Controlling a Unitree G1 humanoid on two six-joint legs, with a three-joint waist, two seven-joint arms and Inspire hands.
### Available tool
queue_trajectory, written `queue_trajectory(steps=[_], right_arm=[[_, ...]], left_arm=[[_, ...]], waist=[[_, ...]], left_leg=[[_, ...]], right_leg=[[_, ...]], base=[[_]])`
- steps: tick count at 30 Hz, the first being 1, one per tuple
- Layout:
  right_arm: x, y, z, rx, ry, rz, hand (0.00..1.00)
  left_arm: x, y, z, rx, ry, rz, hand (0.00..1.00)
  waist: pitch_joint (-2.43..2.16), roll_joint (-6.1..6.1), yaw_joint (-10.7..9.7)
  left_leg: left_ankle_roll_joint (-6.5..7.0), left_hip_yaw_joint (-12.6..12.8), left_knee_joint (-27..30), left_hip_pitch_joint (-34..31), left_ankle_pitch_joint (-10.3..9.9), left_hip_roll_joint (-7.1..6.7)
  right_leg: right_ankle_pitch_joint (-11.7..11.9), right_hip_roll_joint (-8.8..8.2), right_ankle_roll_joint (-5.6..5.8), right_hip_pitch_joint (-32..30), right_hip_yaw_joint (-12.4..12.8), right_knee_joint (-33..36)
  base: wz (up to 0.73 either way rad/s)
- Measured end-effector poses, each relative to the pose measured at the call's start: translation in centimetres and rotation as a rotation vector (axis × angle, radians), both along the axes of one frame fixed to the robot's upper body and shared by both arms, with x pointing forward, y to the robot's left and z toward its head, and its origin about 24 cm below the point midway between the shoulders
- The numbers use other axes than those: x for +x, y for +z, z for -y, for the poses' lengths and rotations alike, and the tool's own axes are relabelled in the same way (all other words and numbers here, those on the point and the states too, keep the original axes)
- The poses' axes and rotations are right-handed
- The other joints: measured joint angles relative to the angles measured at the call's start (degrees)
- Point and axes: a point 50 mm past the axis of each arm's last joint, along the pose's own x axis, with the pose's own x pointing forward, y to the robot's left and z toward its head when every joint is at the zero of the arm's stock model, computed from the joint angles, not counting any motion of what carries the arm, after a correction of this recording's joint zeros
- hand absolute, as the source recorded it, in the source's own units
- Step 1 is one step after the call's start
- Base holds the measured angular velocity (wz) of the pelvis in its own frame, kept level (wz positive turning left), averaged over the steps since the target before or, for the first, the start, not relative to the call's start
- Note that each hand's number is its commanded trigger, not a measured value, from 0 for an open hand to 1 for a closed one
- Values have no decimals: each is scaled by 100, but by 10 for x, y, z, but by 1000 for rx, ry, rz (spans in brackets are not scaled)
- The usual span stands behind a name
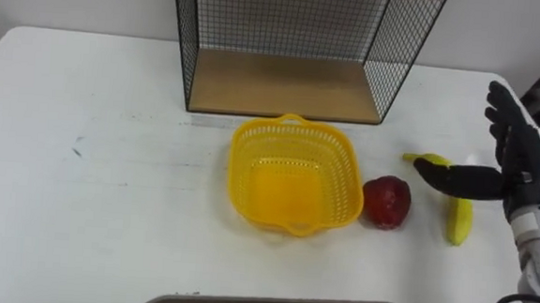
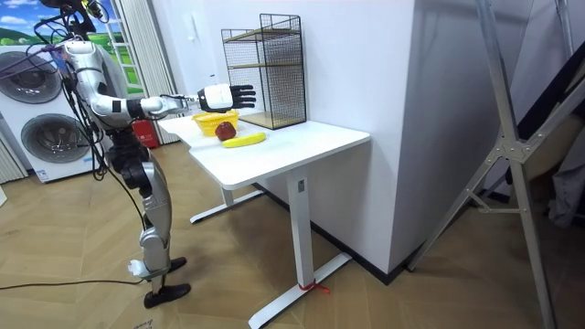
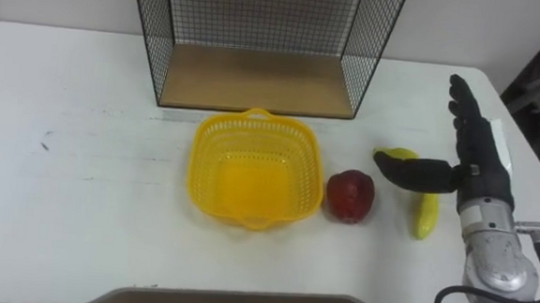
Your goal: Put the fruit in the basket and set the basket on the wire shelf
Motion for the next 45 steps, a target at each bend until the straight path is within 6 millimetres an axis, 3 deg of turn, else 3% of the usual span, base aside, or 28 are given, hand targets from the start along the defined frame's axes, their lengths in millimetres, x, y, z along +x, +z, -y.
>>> queue_trajectory(steps=[5,23,34,45], right_arm=[[0,-2,-2,-13,39,-28,0],[2,2,-15,-52,181,-65,0],[-2,-11,-29,-38,283,-142,0],[-4,-17,-35,-32,346,-181,0]], left_arm=[[3,0,0,-14,-14,2,0],[17,3,-8,-34,-78,18,0],[16,1,-4,-45,-104,-3,0],[18,0,1,-56,-138,-7,0]], waist=[[-19,-50,8],[-1,-9,-8],[-41,63,0],[-17,91,8]], left_leg=[[0,4,10,4,0,-1],[0,-56,49,-64,0,-4],[0,-53,61,-29,0,-3],[0,-47,50,-50,0,-1]], right_leg=[[4,-1,-5,5,26,-1],[5,0,-6,-23,-80,-6],[6,-14,-6,-10,-75,-7],[9,7,-10,-27,-65,-8]], base=[[0],[1],[0],[0]])
